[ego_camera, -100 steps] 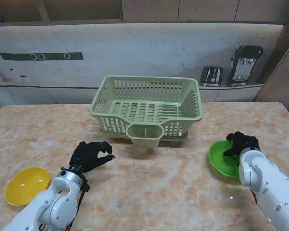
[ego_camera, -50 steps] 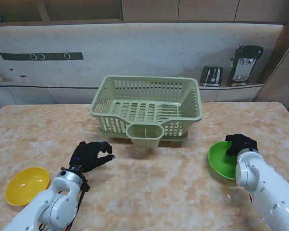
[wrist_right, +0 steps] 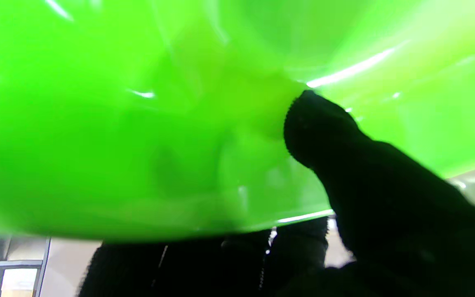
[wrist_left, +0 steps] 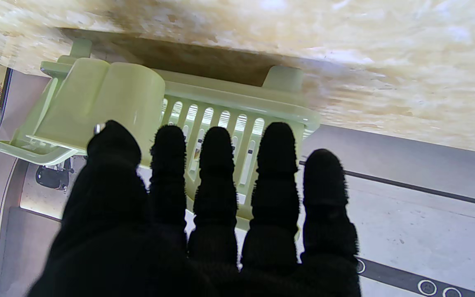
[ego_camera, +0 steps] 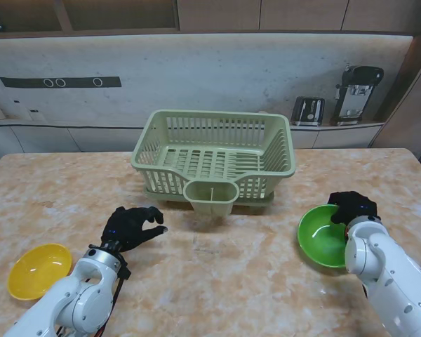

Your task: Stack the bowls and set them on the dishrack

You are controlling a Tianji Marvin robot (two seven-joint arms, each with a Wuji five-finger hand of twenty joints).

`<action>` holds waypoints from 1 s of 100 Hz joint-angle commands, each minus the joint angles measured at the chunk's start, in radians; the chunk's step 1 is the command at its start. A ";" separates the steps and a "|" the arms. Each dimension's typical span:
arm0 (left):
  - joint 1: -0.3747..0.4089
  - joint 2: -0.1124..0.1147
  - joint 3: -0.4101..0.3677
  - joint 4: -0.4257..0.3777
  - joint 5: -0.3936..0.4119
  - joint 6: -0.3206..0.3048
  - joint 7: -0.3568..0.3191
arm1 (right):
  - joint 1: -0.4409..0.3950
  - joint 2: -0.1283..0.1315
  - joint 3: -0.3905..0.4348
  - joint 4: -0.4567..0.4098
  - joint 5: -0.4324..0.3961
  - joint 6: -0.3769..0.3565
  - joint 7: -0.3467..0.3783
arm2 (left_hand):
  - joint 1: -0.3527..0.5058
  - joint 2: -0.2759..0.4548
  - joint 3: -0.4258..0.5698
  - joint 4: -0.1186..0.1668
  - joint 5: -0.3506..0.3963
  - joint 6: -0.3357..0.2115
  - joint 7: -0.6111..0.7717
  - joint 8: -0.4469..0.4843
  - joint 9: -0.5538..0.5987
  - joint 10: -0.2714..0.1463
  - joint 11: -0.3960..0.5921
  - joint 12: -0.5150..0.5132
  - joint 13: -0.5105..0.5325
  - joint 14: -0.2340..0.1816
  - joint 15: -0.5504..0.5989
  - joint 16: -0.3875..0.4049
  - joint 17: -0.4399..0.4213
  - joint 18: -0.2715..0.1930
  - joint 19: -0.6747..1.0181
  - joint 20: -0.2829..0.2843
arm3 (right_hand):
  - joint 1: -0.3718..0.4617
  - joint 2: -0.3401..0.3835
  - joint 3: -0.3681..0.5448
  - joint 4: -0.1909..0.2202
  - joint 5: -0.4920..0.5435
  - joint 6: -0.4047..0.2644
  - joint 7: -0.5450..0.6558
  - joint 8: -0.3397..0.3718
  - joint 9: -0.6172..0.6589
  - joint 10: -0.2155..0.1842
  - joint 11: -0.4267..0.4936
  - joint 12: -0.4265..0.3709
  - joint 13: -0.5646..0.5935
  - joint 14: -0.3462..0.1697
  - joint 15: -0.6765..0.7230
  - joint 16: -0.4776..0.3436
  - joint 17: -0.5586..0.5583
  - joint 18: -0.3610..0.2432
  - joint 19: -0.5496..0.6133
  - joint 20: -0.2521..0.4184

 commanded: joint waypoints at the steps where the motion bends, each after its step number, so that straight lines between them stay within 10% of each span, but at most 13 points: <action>1: 0.002 -0.002 0.001 -0.003 -0.001 0.002 -0.014 | -0.028 -0.011 0.006 -0.033 0.006 -0.013 0.008 | 0.006 0.026 -0.016 0.020 0.021 0.000 0.020 0.015 0.015 0.009 0.012 0.020 0.009 0.015 0.007 0.010 -0.010 0.022 0.012 0.012 | 0.092 0.000 0.065 0.023 0.080 -0.111 0.069 0.076 0.014 -0.045 -0.012 0.025 0.040 -0.042 0.045 0.031 0.066 -0.076 0.050 -0.020; 100: 0.036 -0.004 -0.028 -0.028 0.023 0.017 0.007 | -0.337 -0.041 0.225 -0.494 0.087 -0.194 -0.022 | 0.006 0.025 -0.016 0.020 0.020 -0.002 0.022 0.015 0.016 0.011 0.013 0.020 0.009 0.014 0.007 0.010 -0.010 0.022 0.012 0.012 | 0.136 -0.044 0.144 0.053 0.110 -0.098 0.066 0.172 0.030 -0.040 -0.051 0.113 0.060 -0.033 0.068 0.157 0.129 -0.188 0.120 0.012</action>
